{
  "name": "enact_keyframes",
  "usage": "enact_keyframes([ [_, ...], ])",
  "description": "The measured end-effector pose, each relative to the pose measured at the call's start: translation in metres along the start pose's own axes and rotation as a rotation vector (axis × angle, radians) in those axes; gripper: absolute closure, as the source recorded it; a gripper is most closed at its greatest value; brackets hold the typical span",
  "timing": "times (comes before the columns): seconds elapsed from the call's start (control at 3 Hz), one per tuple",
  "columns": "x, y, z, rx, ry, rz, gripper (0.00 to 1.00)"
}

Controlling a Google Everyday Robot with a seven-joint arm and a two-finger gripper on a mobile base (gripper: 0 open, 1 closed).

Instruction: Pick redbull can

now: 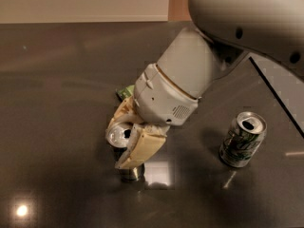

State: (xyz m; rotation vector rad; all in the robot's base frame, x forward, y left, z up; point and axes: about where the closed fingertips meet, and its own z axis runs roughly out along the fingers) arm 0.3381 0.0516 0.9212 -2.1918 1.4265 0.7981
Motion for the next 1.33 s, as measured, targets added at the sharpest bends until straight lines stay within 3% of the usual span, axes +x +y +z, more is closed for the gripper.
enact_keyframes([
  [0.33,-0.004,-0.011,-0.031,0.04,0.007,0.013,1.0],
  [0.67,-0.01,-0.019,-0.059,0.078,0.015,0.017,1.0],
  [1.0,-0.027,-0.018,-0.098,0.123,-0.017,-0.018,1.0],
  [1.33,-0.027,-0.018,-0.098,0.123,-0.017,-0.018,1.0],
])
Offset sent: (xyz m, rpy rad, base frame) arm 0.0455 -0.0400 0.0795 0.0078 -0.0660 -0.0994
